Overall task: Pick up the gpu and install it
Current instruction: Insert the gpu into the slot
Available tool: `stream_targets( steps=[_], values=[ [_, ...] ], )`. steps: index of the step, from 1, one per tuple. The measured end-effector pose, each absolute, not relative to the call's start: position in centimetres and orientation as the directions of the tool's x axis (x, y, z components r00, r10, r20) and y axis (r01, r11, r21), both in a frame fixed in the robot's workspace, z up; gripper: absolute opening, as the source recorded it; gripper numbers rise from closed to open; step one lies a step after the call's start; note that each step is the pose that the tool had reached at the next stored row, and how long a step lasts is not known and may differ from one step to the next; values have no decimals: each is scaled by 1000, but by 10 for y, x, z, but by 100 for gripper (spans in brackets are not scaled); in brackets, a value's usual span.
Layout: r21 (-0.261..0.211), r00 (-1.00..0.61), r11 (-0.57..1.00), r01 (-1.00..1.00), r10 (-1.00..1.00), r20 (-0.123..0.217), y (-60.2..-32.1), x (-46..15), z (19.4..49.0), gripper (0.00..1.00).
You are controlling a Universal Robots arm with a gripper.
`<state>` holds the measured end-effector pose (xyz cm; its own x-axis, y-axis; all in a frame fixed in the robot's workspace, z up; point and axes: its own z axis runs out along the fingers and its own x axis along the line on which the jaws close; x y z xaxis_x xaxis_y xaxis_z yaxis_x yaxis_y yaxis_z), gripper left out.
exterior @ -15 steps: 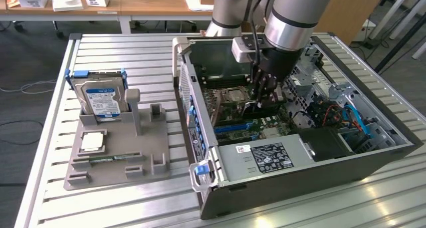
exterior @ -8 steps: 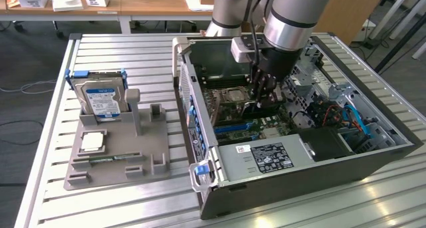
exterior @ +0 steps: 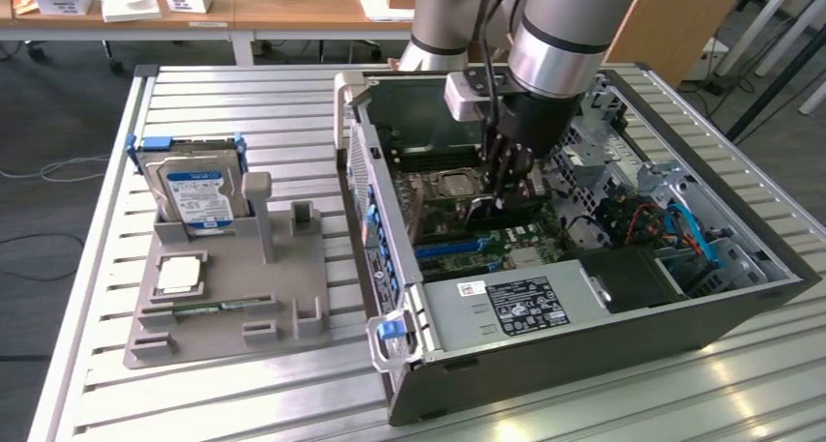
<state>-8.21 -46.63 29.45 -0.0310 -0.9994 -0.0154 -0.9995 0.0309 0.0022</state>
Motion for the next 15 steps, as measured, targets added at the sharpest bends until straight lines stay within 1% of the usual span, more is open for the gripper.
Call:
stream_targets(
  steps=[15],
  values=[
    [-1, -31, 31, -1000, -999, -16, -466, -87, 294, 27]
  ],
)
